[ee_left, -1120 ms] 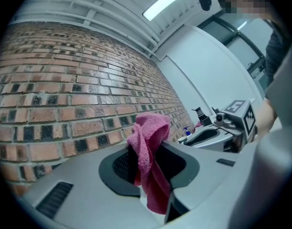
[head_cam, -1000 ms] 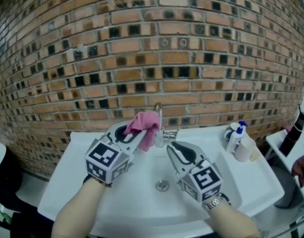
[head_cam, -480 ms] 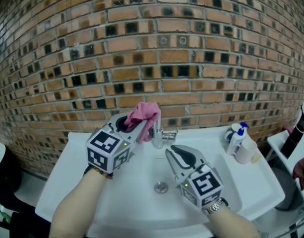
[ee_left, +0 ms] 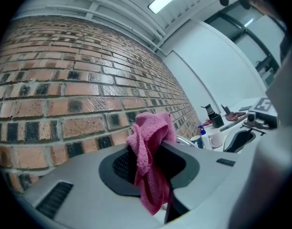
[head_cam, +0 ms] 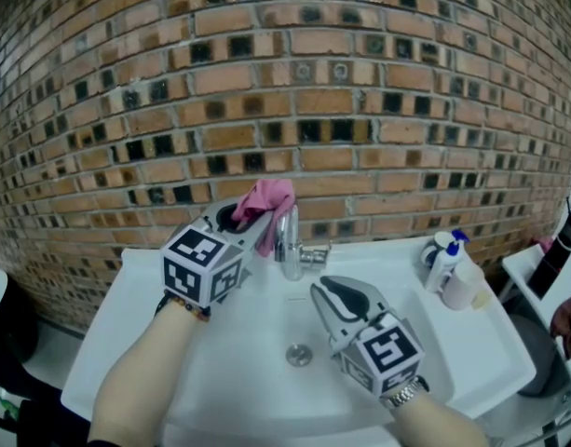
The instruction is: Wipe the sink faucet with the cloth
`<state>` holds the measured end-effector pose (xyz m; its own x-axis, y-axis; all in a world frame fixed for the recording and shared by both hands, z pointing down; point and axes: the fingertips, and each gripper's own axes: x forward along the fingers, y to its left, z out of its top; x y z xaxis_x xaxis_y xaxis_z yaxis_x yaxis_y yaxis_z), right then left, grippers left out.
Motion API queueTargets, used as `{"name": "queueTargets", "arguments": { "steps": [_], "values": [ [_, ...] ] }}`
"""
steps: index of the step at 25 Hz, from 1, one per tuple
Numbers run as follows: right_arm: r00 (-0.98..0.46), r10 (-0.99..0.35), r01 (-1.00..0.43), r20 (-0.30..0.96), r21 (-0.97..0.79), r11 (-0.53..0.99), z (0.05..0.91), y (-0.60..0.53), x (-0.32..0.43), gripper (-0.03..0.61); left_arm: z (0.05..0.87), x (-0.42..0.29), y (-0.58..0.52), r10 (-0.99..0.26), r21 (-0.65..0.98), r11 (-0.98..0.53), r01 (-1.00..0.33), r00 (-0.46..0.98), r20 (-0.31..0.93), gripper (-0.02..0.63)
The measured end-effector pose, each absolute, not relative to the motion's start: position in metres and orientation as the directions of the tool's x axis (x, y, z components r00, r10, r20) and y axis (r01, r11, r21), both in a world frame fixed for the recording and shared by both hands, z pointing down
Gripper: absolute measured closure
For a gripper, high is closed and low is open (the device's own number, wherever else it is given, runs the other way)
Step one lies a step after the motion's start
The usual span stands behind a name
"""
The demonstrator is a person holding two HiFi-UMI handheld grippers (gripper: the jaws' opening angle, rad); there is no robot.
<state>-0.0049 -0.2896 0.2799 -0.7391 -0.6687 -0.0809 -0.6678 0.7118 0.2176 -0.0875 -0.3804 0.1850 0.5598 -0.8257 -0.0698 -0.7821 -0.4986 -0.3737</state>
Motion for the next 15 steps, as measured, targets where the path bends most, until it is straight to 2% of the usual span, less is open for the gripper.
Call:
{"name": "queueTargets", "arguments": {
  "steps": [15],
  "values": [
    [-0.747, -0.661, -0.660, -0.072, 0.196, 0.725, 0.281, -0.291, -0.003, 0.503, 0.192, -0.085, -0.424, -0.816, -0.365, -0.522, -0.771, 0.576, -0.050, 0.509]
  ]
}}
